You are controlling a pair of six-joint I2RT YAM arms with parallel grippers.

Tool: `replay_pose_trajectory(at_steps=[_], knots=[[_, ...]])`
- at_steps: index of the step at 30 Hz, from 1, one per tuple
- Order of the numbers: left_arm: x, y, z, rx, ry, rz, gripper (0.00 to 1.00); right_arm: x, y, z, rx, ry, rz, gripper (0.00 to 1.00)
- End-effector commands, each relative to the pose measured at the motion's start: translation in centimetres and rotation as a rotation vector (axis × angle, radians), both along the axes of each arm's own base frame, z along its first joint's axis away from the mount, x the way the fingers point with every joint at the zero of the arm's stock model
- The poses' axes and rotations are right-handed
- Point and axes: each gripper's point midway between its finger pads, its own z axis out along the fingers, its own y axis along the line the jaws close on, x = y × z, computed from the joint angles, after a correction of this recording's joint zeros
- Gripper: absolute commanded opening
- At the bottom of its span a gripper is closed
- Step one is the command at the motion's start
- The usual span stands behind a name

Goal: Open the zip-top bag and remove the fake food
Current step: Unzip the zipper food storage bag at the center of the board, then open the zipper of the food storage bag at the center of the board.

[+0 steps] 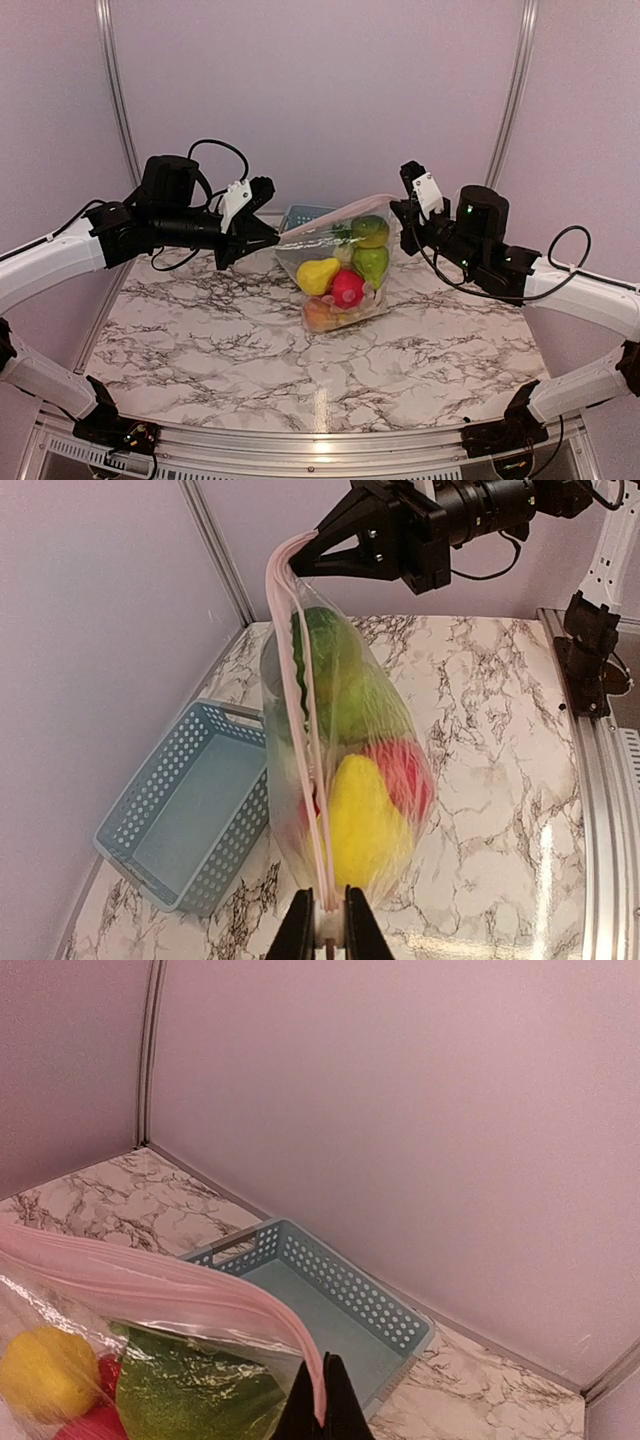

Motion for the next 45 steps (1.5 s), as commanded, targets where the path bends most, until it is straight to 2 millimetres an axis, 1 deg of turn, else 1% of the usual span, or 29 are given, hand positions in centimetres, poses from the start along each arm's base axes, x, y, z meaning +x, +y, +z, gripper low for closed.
replay_pose_trajectory(at_steps=[1, 3, 6, 8, 12, 13, 15, 17, 22, 25, 27, 32, 34, 40, 45], knots=[[-0.6, 1.8, -0.8, 0.037, 0.046, 0.034, 0.00, 1.3, -2.2, 2.8, 0.044, -0.078, -0.098, 0.00], [-0.6, 1.7, -0.6, 0.029, 0.043, 0.030, 0.00, 1.2, -1.7, 2.8, 0.035, -0.080, -0.069, 0.00], [-0.6, 1.4, -0.4, 0.016, 0.041, 0.020, 0.04, 0.9, -0.8, 2.4, 0.018, -0.072, -0.017, 0.00], [-0.6, 1.2, 0.0, 0.007, 0.037, 0.013, 0.10, 0.5, 0.0, 2.2, 0.001, -0.074, 0.018, 0.00], [-0.5, 0.7, 1.3, -0.030, 0.027, -0.004, 0.33, -0.1, 1.4, 1.5, -0.042, -0.080, 0.063, 0.00], [-0.5, 0.6, 1.7, -0.042, 0.021, -0.008, 0.37, -0.3, 1.6, 1.4, -0.050, -0.083, 0.071, 0.00], [-0.5, 0.5, 2.5, -0.064, 0.009, -0.009, 0.42, -0.5, 1.9, 1.3, -0.058, -0.090, 0.082, 0.00], [-0.2, 0.4, 3.4, -0.088, -0.005, -0.003, 0.44, -0.9, 2.4, 1.2, -0.063, -0.096, 0.101, 0.00], [1.1, -0.2, 4.7, -0.115, -0.013, 0.018, 0.45, -1.8, 3.1, 1.4, -0.066, -0.126, 0.140, 0.00], [2.0, -0.8, 5.3, -0.115, -0.009, 0.028, 0.45, -2.2, 3.5, 1.9, -0.060, -0.145, 0.158, 0.00], [2.4, -1.4, 5.1, -0.098, 0.013, 0.017, 0.44, -2.4, 3.7, 2.1, -0.059, -0.153, 0.164, 0.00], [3.0, -2.6, 3.5, -0.048, 0.094, -0.007, 0.40, -3.0, 4.3, 2.6, -0.052, -0.171, 0.187, 0.00], [3.1, -3.0, 3.0, -0.038, 0.118, -0.016, 0.39, -3.3, 4.7, 2.7, -0.054, -0.178, 0.199, 0.00], [3.3, -3.7, 2.4, -0.029, 0.143, -0.024, 0.37, -3.5, 5.3, 2.9, -0.051, -0.188, 0.213, 0.00], [2.9, -4.4, 1.3, -0.005, 0.185, -0.051, 0.33, -3.7, 5.6, 3.2, -0.046, -0.192, 0.221, 0.00]])
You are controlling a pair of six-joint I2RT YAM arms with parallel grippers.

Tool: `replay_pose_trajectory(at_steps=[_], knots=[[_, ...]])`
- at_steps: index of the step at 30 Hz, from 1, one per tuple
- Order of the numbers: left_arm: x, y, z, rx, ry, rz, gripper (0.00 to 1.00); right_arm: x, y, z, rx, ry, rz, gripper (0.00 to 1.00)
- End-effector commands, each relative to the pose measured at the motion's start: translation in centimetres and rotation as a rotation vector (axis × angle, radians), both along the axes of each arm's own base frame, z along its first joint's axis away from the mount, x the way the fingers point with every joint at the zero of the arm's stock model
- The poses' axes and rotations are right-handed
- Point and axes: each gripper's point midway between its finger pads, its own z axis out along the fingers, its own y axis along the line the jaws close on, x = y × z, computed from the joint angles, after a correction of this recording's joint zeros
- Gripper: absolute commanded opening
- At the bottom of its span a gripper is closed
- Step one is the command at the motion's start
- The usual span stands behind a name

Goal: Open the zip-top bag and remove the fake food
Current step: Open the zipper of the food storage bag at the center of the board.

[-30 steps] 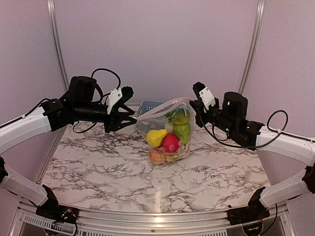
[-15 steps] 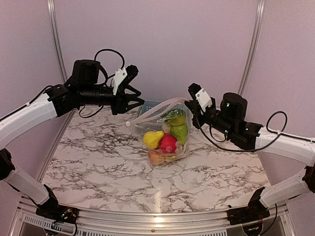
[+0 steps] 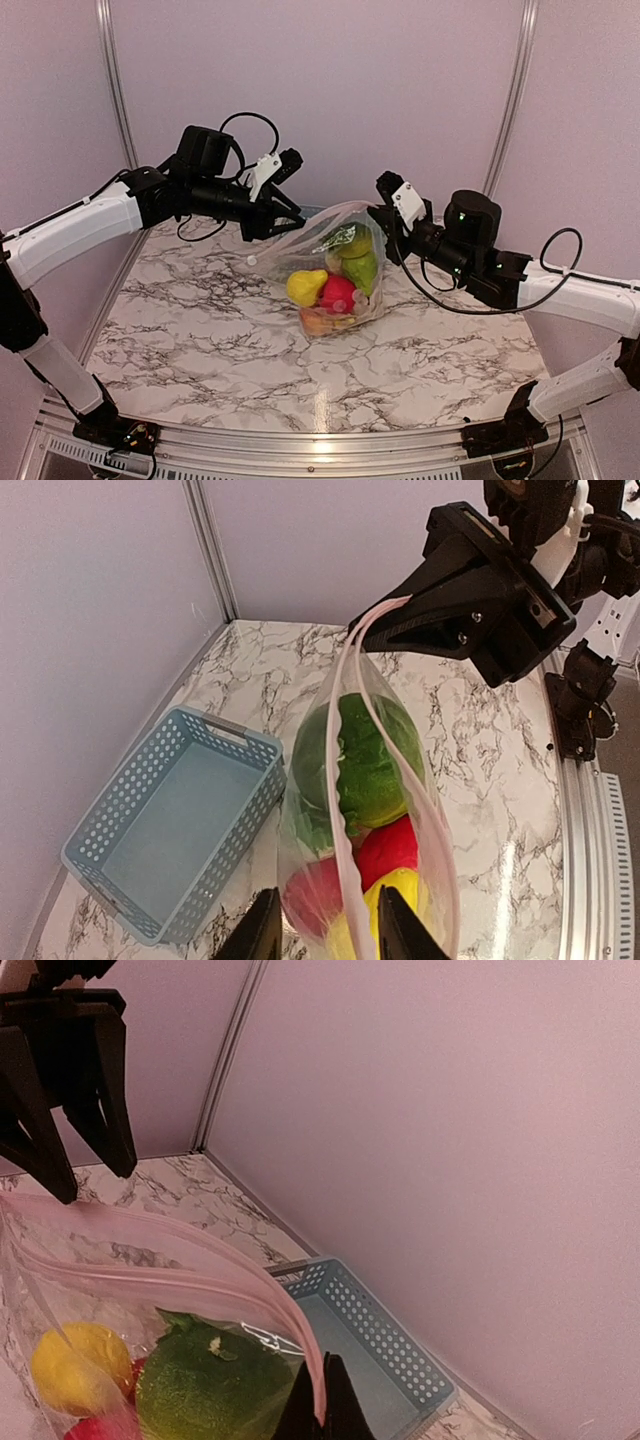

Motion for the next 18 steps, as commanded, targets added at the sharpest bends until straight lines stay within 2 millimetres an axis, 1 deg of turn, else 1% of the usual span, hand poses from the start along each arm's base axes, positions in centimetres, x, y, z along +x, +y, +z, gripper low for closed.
replay_pose_trajectory(at_steps=[1, 4, 7, 11, 13, 14, 17, 18], knots=[[-0.8, -0.8, -0.5, 0.013, 0.049, -0.040, 0.32, -0.4, 0.5, 2.6, 0.052, -0.064, 0.018, 0.00], [-0.8, -1.2, -1.0, 0.019, 0.062, -0.042, 0.28, -0.4, 0.5, 2.5, 0.048, -0.061, 0.017, 0.00], [-0.7, -1.6, -1.1, 0.012, 0.073, -0.046, 0.25, -0.4, 0.4, 2.5, 0.047, -0.058, 0.015, 0.00], [-1.3, -2.6, -1.4, 0.009, 0.089, -0.074, 0.23, -0.6, 0.1, 2.6, 0.051, -0.057, 0.008, 0.00], [-1.6, -3.0, -1.5, 0.008, 0.100, -0.085, 0.20, -0.7, -0.2, 2.6, 0.052, -0.057, -0.003, 0.00], [-1.8, -3.2, -1.5, 0.007, 0.106, -0.091, 0.17, -0.7, -0.5, 2.6, 0.055, -0.058, -0.011, 0.00], [-2.4, -4.0, -1.4, -0.006, 0.121, -0.107, 0.00, -0.5, -1.4, 2.6, 0.060, -0.050, -0.059, 0.00], [-2.6, -4.4, -1.2, -0.015, 0.122, -0.112, 0.00, -0.3, -1.9, 2.6, 0.063, -0.043, -0.083, 0.00]])
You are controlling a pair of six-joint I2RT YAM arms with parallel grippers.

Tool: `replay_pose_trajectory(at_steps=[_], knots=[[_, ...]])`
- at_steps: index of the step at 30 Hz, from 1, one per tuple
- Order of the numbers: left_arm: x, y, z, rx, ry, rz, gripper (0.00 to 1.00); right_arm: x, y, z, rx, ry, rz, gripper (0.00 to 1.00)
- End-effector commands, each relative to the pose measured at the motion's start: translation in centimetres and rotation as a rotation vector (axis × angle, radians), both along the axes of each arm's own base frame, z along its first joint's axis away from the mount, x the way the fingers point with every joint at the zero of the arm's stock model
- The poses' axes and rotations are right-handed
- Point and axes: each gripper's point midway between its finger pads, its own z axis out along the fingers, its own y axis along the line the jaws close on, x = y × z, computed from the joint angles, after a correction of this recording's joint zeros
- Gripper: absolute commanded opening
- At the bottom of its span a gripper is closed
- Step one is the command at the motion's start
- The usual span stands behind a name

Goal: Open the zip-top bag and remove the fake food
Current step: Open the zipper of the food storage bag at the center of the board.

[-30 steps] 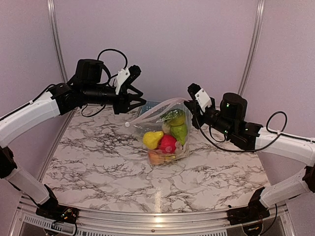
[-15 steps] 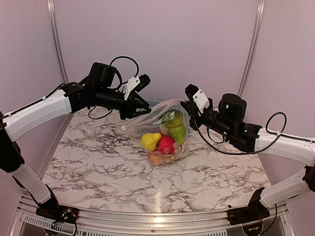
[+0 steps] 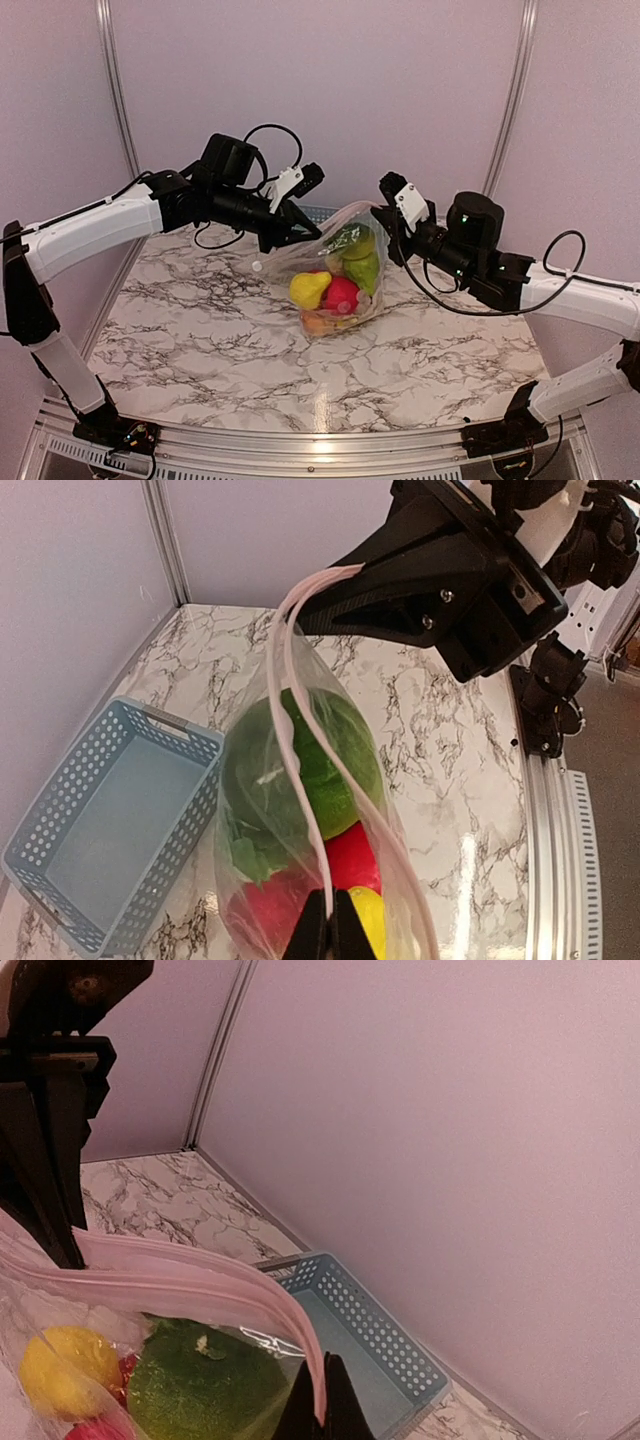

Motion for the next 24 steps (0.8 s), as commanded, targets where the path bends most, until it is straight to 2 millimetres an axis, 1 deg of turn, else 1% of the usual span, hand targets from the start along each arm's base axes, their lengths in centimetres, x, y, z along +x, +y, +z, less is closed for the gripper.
replay_pose_trajectory(at_steps=[1, 4, 7, 10, 13, 14, 15, 17, 19, 21, 22, 24], knots=[[-1.5, -1.8, 1.3, -0.045, 0.018, -0.046, 0.00, 0.0, -2.0, 2.6, 0.071, -0.031, -0.096, 0.00], [-2.9, -3.5, 2.3, -0.088, 0.001, -0.064, 0.00, 0.4, -3.7, 2.7, 0.088, -0.002, -0.159, 0.00], [-5.4, -5.9, 3.9, -0.165, -0.002, -0.110, 0.00, 0.3, -5.4, 3.1, 0.104, 0.014, -0.191, 0.00], [-7.5, -8.6, 5.4, -0.255, 0.006, -0.140, 0.00, -0.1, -7.5, 4.1, 0.117, 0.011, -0.230, 0.00], [-9.0, -11.3, 6.7, -0.362, 0.030, -0.154, 0.00, -0.5, -9.6, 5.4, 0.137, -0.001, -0.260, 0.00], [-9.3, -12.3, 6.9, -0.394, 0.063, -0.158, 0.00, -0.6, -10.3, 6.0, 0.141, -0.006, -0.270, 0.00], [-9.6, -13.4, 6.6, -0.412, 0.081, -0.162, 0.00, -0.6, -10.8, 6.3, 0.140, -0.005, -0.279, 0.00], [-9.3, -14.8, 6.7, -0.453, 0.121, -0.134, 0.00, -0.5, -11.4, 6.7, 0.130, -0.004, -0.293, 0.00], [-8.0, -15.7, 6.4, -0.489, 0.179, -0.064, 0.00, 0.1, -11.1, 6.2, 0.104, 0.019, -0.298, 0.00], [-6.8, -16.2, 5.8, -0.509, 0.220, 0.002, 0.00, 0.7, -10.7, 4.5, 0.067, 0.076, -0.306, 0.00], [-6.2, -16.3, 5.5, -0.514, 0.233, 0.033, 0.00, 1.0, -10.6, 4.0, 0.066, 0.096, -0.313, 0.02], [-5.3, -16.5, 4.9, -0.519, 0.260, 0.088, 0.00, 1.5, -10.5, 3.2, 0.070, 0.126, -0.329, 0.12]])
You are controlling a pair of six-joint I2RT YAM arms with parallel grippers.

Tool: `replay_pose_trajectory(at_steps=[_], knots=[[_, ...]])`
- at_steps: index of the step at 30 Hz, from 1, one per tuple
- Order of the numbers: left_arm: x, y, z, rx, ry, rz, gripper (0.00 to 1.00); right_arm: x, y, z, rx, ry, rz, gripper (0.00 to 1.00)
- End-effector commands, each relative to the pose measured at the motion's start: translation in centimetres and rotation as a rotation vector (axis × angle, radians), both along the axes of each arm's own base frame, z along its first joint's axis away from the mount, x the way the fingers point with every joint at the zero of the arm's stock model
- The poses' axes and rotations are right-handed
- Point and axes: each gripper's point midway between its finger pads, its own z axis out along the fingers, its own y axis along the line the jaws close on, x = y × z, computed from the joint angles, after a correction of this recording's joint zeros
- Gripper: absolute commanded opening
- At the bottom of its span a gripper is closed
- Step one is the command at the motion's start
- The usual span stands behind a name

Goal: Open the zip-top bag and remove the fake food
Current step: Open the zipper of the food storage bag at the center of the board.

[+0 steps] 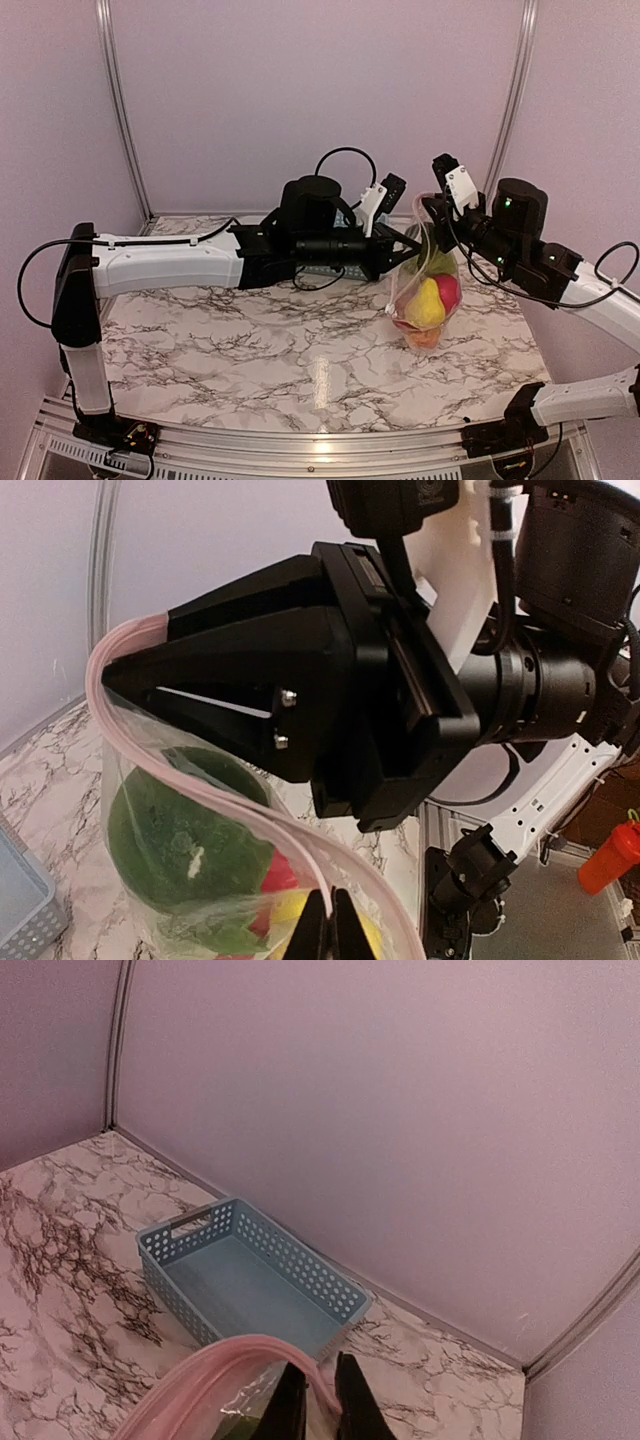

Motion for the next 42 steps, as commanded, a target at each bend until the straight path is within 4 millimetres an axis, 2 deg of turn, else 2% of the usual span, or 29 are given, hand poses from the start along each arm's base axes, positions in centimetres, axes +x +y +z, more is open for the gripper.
replay_pose_trajectory(at_steps=[1, 6, 12, 18, 23, 29, 35, 42], knots=[[1.5, -0.8, 1.9, -0.113, 0.108, 0.102, 0.00, 1.6, -0.9, 0.2, 0.041, 0.045, -0.089, 0.18], [3.3, -0.8, -0.9, -0.077, 0.187, 0.206, 0.00, 3.2, -1.3, 0.0, 0.088, 0.126, -0.182, 0.47], [3.8, 0.0, -2.0, -0.047, 0.200, 0.257, 0.00, 4.2, -2.2, -0.4, 0.142, 0.315, -0.325, 0.58], [4.0, 0.7, -2.0, -0.050, 0.207, 0.265, 0.00, 2.5, -1.7, 1.8, 0.246, 0.425, -0.285, 0.62], [4.0, 0.8, -1.6, -0.066, 0.207, 0.244, 0.00, -0.6, -0.2, 1.9, 0.290, 0.534, -0.189, 0.63], [3.4, 0.8, -0.3, -0.102, 0.202, 0.200, 0.00, -3.8, 1.4, 0.2, 0.274, 0.649, -0.177, 0.55], [3.3, 0.9, 0.7, -0.122, 0.195, 0.185, 0.00, -4.7, 0.6, -0.6, 0.281, 0.703, -0.226, 0.46], [3.2, 0.9, 1.1, -0.133, 0.196, 0.180, 0.00, -4.7, -0.2, -1.2, 0.256, 0.718, -0.278, 0.39]])
